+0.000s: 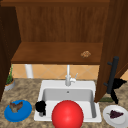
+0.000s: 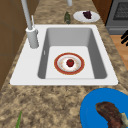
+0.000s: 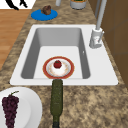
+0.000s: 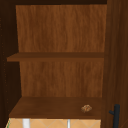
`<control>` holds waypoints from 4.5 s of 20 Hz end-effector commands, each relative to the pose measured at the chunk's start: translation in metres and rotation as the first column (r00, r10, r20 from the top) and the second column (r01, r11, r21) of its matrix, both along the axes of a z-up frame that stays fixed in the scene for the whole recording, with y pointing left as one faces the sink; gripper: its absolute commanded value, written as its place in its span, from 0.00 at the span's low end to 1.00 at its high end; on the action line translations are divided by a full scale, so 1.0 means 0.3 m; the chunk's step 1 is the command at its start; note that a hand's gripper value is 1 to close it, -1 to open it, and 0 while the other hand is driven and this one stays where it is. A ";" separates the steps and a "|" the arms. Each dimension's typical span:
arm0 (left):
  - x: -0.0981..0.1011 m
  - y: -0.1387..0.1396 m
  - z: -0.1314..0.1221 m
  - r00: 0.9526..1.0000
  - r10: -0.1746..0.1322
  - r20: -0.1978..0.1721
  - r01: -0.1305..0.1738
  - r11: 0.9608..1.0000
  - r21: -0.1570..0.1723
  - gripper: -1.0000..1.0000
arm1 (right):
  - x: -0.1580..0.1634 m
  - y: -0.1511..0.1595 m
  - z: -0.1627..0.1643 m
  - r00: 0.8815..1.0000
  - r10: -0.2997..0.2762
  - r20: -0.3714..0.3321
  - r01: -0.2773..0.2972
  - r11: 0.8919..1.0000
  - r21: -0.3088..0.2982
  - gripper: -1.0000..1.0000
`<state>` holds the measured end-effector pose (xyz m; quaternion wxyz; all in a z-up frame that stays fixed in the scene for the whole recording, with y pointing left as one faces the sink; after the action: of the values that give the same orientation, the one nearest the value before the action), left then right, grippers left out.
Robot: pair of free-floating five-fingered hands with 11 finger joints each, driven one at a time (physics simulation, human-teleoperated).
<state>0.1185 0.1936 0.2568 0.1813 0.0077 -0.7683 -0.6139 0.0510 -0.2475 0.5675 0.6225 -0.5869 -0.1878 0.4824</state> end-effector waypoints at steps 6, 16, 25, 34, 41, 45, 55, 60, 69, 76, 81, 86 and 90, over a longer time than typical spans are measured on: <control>0.000 0.000 0.000 1.000 0.000 0.000 0.000 1.000 0.000 0.50 | 0.091 0.196 0.045 0.997 -0.077 0.008 0.077 0.996 -0.053 0.00; 0.000 0.000 0.000 1.000 0.000 0.000 0.000 1.000 0.000 0.50 | 0.327 0.337 0.005 0.971 -0.236 0.046 0.240 0.958 -0.156 0.00; 0.000 0.000 0.000 1.000 0.000 0.000 0.000 1.000 0.000 0.50 | 0.497 0.463 0.007 0.925 -0.376 0.049 0.378 0.903 -0.203 0.00; 0.000 0.000 0.000 1.000 0.000 0.000 0.000 1.000 0.000 0.50 | 0.693 0.562 0.003 0.860 -0.508 0.041 0.499 0.824 -0.267 0.00; 0.000 0.000 0.000 1.000 0.000 0.000 0.000 1.000 0.000 0.50 | 0.864 0.633 -0.029 0.790 -0.613 -0.009 0.568 0.737 -0.365 0.00; 0.000 0.000 0.000 1.000 0.000 0.000 0.000 1.000 0.000 0.50 | 0.961 0.609 -0.036 0.771 -0.636 -0.042 0.564 0.711 -0.419 0.00; 0.000 0.000 0.000 1.000 0.000 0.000 0.000 1.000 0.000 0.50 | 1.085 0.652 -0.110 0.730 -0.684 0.008 0.607 0.642 -0.468 0.00; 0.000 0.000 0.000 1.000 0.000 0.000 0.000 1.000 0.000 0.50 | 1.149 0.660 -0.112 0.701 -0.713 0.000 0.641 0.630 -0.438 0.00; 0.000 0.000 0.000 1.000 0.000 0.000 0.000 1.000 0.000 0.50 | 0.969 0.514 -0.157 0.689 -0.725 0.026 0.671 0.623 -0.402 0.00; 0.000 0.000 0.000 1.000 0.000 0.000 0.000 1.000 0.000 0.50 | 0.893 0.414 -0.253 0.766 -0.642 -0.007 0.591 0.709 -0.384 0.00; 0.000 0.000 0.000 1.000 0.000 0.000 0.000 1.000 0.000 0.50 | 0.853 0.372 -0.321 0.804 -0.595 -0.015 0.547 0.748 -0.376 0.00; 0.000 0.000 0.000 1.000 0.000 0.000 0.000 1.000 0.000 0.50 | 0.814 0.331 -0.396 0.839 -0.543 -0.040 0.495 0.791 -0.359 0.00; 0.000 0.000 0.000 1.000 0.000 0.000 0.000 1.000 0.000 0.50 | 0.788 0.301 -0.460 0.869 -0.491 -0.061 0.445 0.828 -0.341 0.00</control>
<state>0.1185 0.1936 0.2568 0.1813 0.0077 -0.7683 -0.6139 0.2925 -0.1511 0.4430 0.6472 -0.6660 0.1200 0.3509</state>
